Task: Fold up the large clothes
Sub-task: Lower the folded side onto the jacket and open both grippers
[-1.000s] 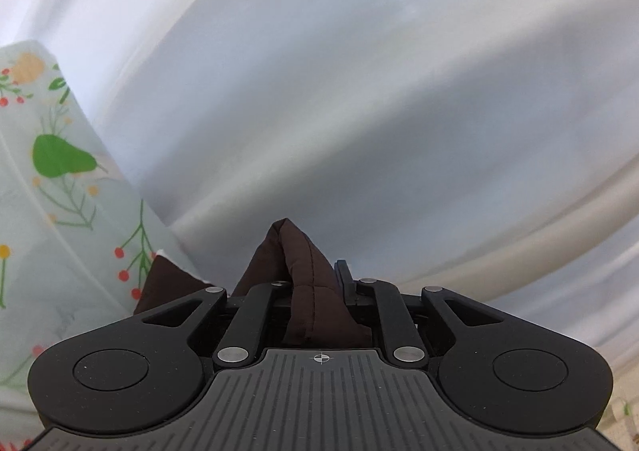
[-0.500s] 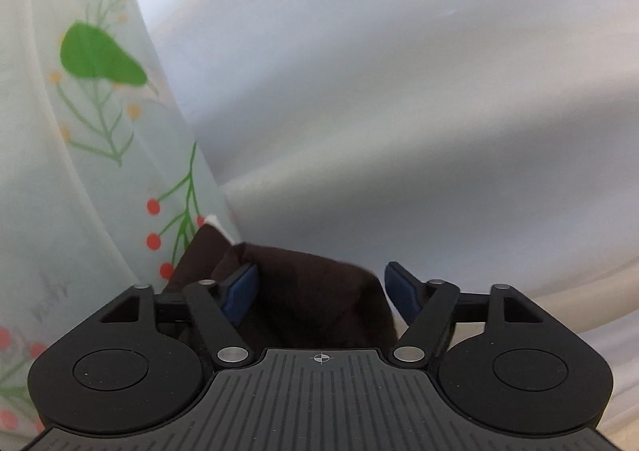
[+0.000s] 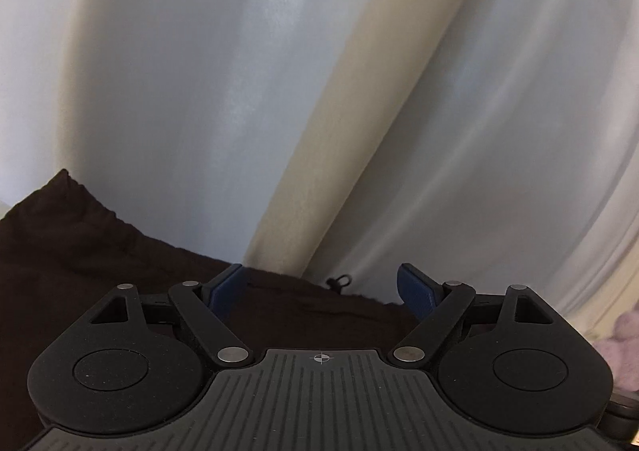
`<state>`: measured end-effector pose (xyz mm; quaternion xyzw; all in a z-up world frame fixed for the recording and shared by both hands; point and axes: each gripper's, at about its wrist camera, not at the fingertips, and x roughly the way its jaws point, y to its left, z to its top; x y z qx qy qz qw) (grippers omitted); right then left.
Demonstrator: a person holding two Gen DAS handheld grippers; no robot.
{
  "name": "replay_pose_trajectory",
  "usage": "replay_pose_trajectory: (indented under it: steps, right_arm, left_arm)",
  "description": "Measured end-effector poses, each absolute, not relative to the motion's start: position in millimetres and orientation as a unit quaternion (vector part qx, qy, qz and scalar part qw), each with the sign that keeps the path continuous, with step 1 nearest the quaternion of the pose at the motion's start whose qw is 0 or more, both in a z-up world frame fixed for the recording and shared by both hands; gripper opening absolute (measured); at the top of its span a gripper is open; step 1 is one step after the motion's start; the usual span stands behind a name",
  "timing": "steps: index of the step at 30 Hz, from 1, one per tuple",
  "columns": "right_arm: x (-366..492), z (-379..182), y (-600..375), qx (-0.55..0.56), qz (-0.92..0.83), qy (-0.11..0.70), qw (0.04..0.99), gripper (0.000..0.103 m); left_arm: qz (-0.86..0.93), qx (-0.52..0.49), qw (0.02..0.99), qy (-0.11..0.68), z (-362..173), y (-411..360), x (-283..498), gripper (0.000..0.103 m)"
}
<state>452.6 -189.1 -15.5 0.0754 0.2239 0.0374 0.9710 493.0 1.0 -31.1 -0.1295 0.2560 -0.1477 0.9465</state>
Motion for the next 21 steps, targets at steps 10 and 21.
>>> replay_pose_trajectory:
  steps: [10,21]
  right_arm:
    - [465.5,-49.6,-199.1,0.028,0.051,0.221,0.974,0.002]
    - [454.8,-41.2,-348.0,0.081,-0.075,0.225,0.968,0.0]
  left_arm:
    - [-0.058,-0.04,0.953,0.296,-96.1,6.1,515.9,0.084]
    - [0.016,0.008,0.957,0.289,-82.6,82.8,532.0,0.084]
